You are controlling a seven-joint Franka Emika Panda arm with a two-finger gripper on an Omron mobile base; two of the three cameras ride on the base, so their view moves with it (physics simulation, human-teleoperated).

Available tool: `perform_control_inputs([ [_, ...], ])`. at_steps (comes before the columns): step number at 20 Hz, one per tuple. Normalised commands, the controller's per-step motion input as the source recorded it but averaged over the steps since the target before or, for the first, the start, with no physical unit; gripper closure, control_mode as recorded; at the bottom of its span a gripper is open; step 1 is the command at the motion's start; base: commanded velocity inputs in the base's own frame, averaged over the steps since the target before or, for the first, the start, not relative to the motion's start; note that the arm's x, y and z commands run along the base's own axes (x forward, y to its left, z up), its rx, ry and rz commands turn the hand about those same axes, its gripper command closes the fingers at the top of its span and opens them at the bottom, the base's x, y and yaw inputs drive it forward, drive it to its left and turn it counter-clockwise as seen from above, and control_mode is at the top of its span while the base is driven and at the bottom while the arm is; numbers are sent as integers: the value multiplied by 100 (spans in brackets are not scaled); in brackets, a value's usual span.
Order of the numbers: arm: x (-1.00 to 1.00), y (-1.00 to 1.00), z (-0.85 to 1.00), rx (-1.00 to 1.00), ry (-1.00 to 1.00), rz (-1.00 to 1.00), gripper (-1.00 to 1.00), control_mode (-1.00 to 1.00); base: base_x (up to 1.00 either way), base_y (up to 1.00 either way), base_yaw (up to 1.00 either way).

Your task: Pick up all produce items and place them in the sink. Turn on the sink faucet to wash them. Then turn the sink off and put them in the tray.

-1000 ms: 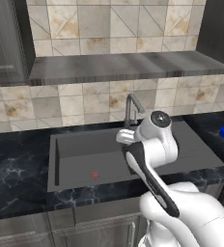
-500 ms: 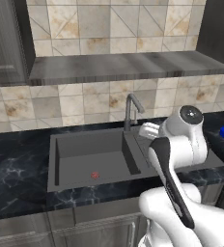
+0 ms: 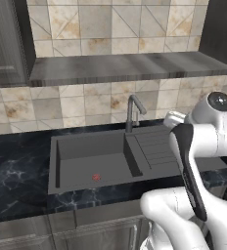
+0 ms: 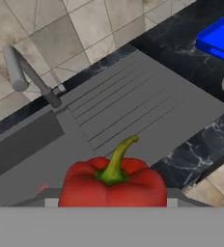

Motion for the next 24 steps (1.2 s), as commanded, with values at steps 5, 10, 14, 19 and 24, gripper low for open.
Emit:
perform_control_inputs([
  [5,0,-76,4,4,2,-13,100,-100,0,0,0],
  [10,0,-80,1,7,1,-14,100,-100,0,0,0],
  [14,0,-71,7,4,3,-15,100,-100,0,0,0],
  [19,0,-71,7,2,2,-15,100,-100,0,0,0],
  [24,0,-69,13,0,0,-14,100,-100,0,0,0],
])
